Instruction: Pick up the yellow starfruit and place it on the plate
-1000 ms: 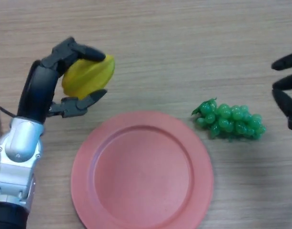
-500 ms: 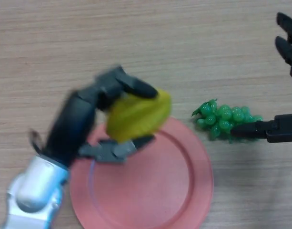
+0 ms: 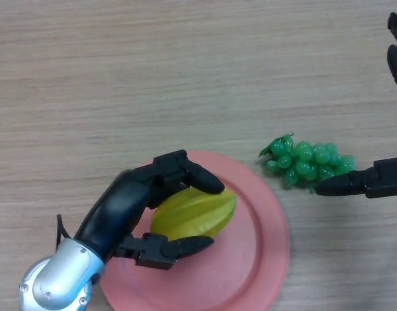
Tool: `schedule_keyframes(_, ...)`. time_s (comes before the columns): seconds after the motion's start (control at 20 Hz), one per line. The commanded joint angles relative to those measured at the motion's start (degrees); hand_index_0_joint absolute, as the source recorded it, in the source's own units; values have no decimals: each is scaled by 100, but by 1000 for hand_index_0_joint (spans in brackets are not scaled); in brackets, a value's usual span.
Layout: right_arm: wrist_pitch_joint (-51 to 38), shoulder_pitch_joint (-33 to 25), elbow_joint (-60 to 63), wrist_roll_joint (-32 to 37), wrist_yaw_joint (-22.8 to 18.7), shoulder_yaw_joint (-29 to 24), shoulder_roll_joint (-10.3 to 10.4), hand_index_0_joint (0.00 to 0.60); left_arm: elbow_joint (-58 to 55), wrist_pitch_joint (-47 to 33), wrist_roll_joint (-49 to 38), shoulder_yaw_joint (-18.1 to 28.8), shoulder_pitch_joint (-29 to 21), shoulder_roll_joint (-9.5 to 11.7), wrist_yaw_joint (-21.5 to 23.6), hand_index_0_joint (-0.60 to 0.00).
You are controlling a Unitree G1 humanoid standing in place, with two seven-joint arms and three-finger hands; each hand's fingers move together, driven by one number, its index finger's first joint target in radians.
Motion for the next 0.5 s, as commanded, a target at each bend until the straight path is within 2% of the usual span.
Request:
schedule_keyframes(0.05, -555, -212, -262, -55, -89, -247, -133, 0, -39, -1021, 498, 194, -128, 127, 97, -600)
schedule_keyframes(0.1, -580, -204, -252, -63, -81, -237, -126, 0, 108, -1165, 793, 173, -196, 124, 201, -600)
schedule_keyframes(0.15, -621, -216, -244, -95, -101, -216, -116, 0, 347, -1355, 1084, 332, -393, 59, 709, -600)
schedule_keyframes(0.2, -632, -219, -248, -111, -110, -207, -112, 0, 419, -1527, 997, 431, -463, 18, 1017, -600)
schedule_keyframes(0.25, -633, -222, -255, -118, -110, -206, -113, 0, 449, -1600, 1017, 462, -479, 41, 1040, -450)
schedule_keyframes(0.3, -638, -222, -260, -130, -109, -201, -113, 0, 493, -1686, 1068, 495, -493, 67, 1059, -351)
schedule_keyframes(0.35, -618, -221, -279, -161, -84, -186, -109, 0, 645, -1946, 1218, 603, -505, 139, 1079, -200)
schedule_keyframes(0.45, -570, -237, -350, -201, -44, -168, -102, 0, 883, -2513, 1502, 928, -507, 308, 1115, 0)
schedule_keyframes(0.5, -582, -241, -352, -209, -55, -160, -100, 0, 885, -2574, 1482, 982, -538, 324, 1147, 0)
